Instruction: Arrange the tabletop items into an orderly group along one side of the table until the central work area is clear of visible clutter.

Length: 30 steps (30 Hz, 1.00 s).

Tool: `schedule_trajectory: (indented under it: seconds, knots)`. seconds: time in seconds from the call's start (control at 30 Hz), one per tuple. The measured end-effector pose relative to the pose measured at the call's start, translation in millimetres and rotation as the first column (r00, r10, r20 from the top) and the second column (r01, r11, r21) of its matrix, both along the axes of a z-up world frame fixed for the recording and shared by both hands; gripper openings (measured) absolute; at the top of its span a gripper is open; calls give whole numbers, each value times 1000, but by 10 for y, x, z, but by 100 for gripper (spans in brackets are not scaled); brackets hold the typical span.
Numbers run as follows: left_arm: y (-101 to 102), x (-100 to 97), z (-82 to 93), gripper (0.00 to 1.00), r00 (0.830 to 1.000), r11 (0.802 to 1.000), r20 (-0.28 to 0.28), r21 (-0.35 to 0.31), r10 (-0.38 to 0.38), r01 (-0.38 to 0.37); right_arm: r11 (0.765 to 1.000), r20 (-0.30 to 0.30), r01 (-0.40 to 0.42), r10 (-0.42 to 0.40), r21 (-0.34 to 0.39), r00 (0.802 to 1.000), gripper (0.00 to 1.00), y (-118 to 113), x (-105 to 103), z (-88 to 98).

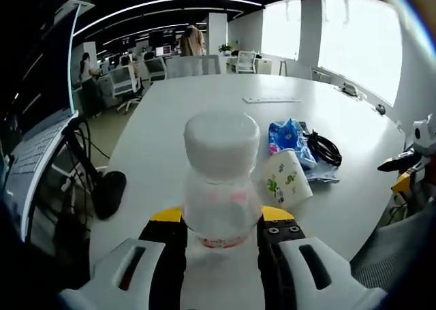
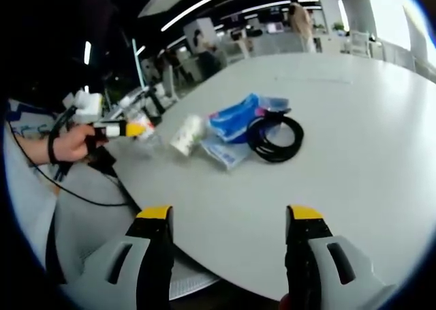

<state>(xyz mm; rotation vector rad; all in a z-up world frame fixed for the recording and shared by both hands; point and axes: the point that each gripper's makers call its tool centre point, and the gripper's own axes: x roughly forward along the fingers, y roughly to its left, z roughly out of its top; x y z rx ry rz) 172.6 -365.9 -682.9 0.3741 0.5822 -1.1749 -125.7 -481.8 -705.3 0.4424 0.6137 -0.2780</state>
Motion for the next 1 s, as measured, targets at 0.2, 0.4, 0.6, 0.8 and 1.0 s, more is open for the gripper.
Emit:
schedule_trajectory:
  seconds: [0.2, 0.4, 0.6, 0.8, 1.0]
  knots:
    - [-4, 13, -2, 39, 1000, 1000, 5, -4, 17, -17, 1000, 1, -5, 5, -5, 1000, 65, 12, 8, 10]
    - [-17, 28, -64, 41, 998, 999, -52, -18, 48, -49, 1000, -2, -9, 9, -6, 1000, 65, 25, 9, 4]
    - [-53, 30, -56, 40, 995, 997, -75, -42, 67, -71, 1000, -5, -8, 8, -11, 1000, 65, 16, -4, 12]
    - [-141, 137, -45, 39, 993, 994, -86, -60, 85, -91, 1000, -8, -6, 6, -15, 1000, 64, 9, 1, 28]
    - [-259, 219, 5, 38, 991, 993, -95, -64, 90, -97, 1000, -7, -5, 5, -24, 1000, 65, -15, 24, 59]
